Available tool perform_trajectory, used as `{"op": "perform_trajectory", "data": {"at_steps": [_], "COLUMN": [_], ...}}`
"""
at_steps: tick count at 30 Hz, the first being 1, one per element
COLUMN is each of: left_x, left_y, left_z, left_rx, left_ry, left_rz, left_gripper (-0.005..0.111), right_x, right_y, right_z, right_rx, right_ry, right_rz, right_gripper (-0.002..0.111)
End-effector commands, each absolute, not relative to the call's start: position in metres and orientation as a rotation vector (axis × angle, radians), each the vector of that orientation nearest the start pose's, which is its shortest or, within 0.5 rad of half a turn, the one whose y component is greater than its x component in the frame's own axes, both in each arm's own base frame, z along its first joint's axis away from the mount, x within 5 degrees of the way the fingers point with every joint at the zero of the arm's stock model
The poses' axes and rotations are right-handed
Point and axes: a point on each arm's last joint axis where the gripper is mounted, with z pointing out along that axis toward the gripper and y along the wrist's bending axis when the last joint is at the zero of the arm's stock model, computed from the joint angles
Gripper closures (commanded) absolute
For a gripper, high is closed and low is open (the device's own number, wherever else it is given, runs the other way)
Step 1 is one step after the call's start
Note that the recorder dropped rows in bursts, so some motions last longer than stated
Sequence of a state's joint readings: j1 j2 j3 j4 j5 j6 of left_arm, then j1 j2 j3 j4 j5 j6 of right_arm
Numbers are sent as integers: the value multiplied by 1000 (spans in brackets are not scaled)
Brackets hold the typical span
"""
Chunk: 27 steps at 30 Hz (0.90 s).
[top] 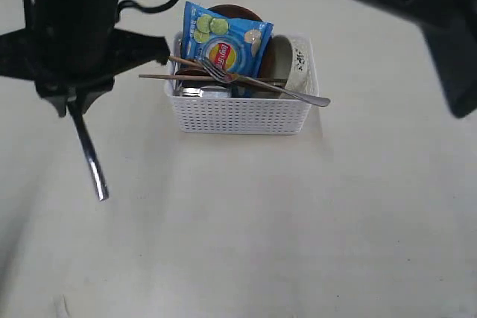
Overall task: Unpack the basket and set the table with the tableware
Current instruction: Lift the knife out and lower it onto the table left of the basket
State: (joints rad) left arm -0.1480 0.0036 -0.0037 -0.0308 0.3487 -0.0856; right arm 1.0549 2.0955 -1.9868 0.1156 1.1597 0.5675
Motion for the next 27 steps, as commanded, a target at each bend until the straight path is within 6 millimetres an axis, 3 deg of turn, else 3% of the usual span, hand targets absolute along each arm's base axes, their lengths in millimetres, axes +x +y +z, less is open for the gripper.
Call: {"op": "perform_trajectory", "data": {"at_steps": [1,6,16,22,27], "left_x": [53,53,53,53,53], "left_y": [-9,-9,-9,-9,-9], "left_z": [182,182,182,182,182], "left_rx": [46,46,46,46,46], "left_ry": [1834,1834,1834,1834,1834], "left_rz": [-195,-195,-195,-195,-195], "left_gripper": [107,107,107,107,107], "right_x": [213,211,210,219,218], "right_y": [422,433,438,425,428], "right_z": [250,219,211,205,187], "right_rx": [-523,-411,-282,-164,-97], "right_ry": [2903,2948,2899,2884,2910], "right_rz": [507,423,355,184,287], "right_gripper": [109,109,109,109,109]}}
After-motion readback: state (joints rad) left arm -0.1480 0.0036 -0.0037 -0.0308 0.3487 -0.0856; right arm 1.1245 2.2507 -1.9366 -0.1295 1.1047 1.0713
